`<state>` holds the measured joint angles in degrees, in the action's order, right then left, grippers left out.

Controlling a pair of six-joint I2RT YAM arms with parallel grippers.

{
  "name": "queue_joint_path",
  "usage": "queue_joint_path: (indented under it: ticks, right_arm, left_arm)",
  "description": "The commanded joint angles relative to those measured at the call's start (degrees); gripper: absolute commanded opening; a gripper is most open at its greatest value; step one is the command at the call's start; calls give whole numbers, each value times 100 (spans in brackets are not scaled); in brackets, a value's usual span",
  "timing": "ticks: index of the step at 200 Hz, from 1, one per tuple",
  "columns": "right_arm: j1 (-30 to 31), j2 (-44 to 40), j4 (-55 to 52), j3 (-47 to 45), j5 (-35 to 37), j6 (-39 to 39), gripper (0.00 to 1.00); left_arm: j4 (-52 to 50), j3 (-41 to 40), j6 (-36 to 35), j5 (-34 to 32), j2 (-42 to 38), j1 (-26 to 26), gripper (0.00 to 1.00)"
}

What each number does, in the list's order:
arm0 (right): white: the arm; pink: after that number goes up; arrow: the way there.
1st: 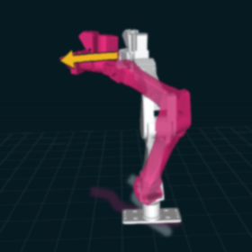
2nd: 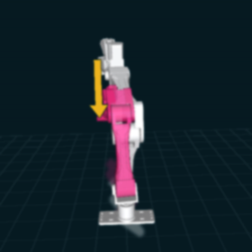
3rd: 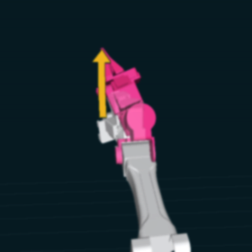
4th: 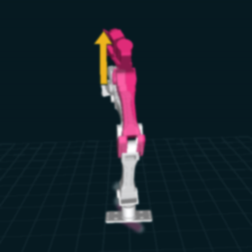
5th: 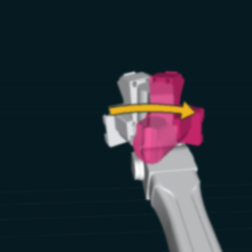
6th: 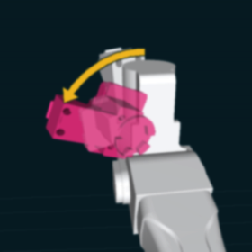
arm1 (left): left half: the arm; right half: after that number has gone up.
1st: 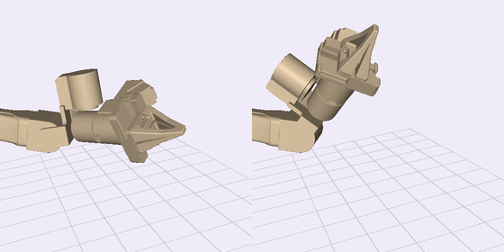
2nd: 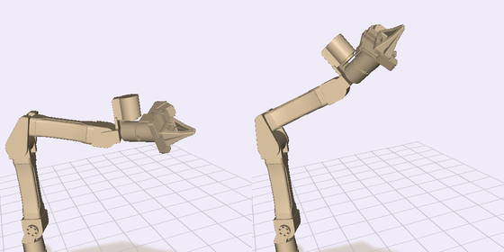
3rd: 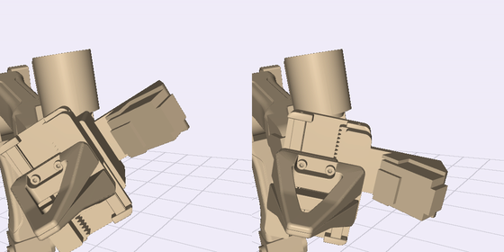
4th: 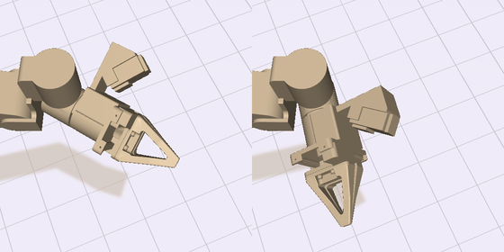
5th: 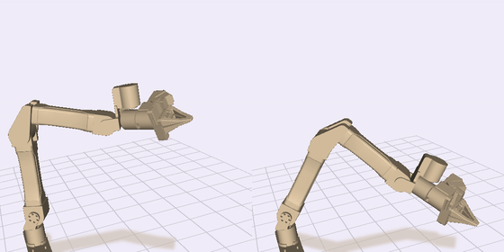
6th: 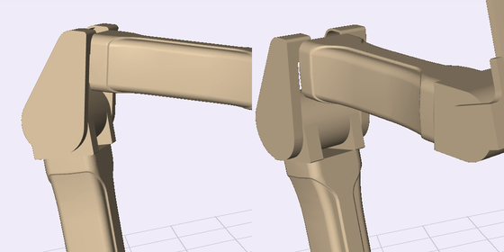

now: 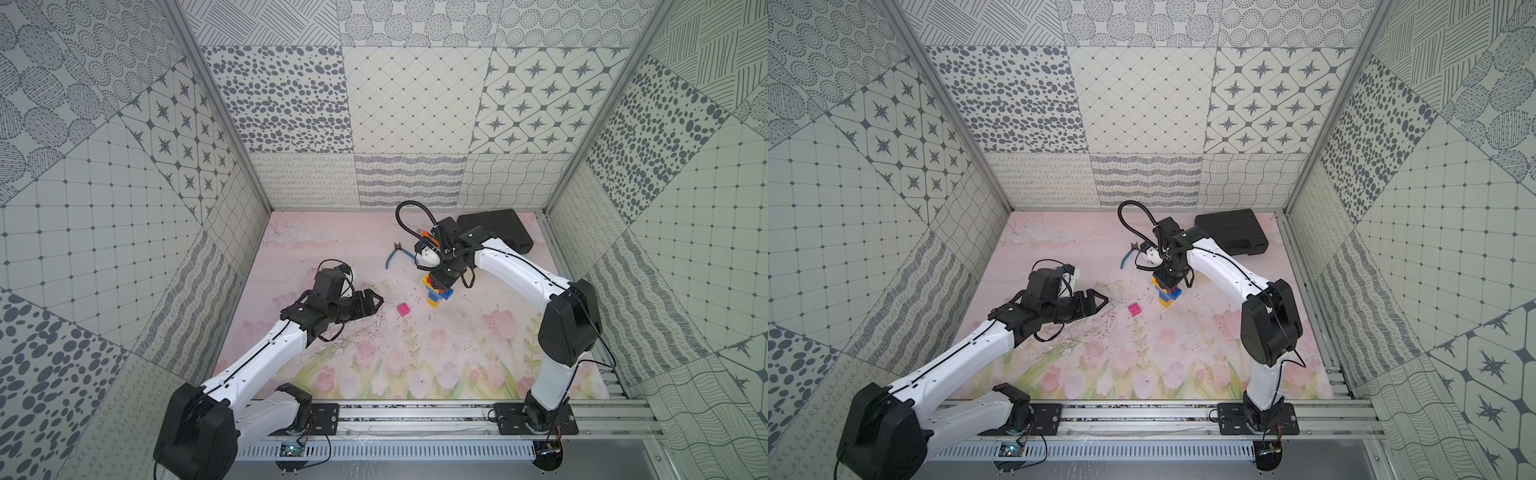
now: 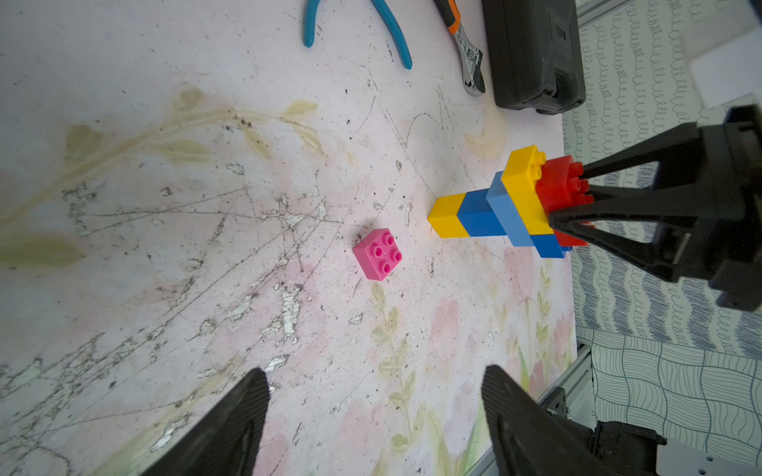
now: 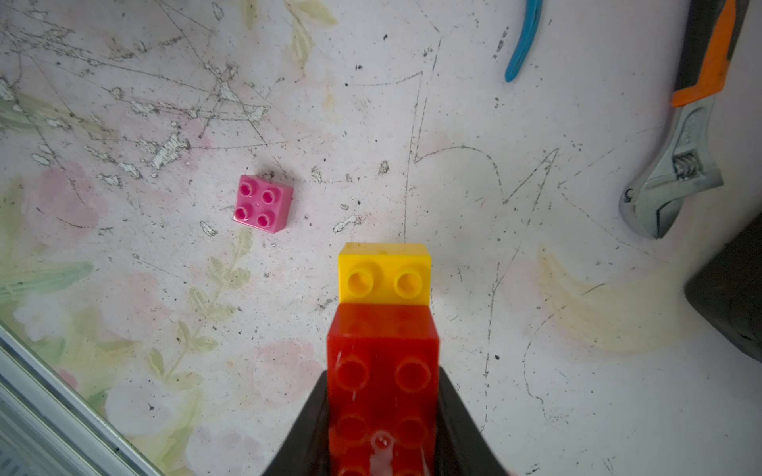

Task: Assemble a spoon with lego
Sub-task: Assemble the lego brick with the lego brick.

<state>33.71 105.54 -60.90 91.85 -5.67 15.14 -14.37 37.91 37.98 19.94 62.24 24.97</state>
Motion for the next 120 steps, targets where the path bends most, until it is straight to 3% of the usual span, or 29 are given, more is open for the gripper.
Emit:
queue_joint_path:
  ticks: [1, 58, 120]
  right_arm:
    - [27, 739, -396, -423, -92, -107, 14]
    - [-40, 440, -234, -207, -300, -293, 31]
    - [-128, 128, -206, 290, -506, -362, 63]
  left_arm:
    - [-25, 10, -132, -37, 32, -29, 83]
    - [49, 47, -267, 27, -135, -32, 86]
    - [-46, 155, -266, 6, -177, -32, 87]
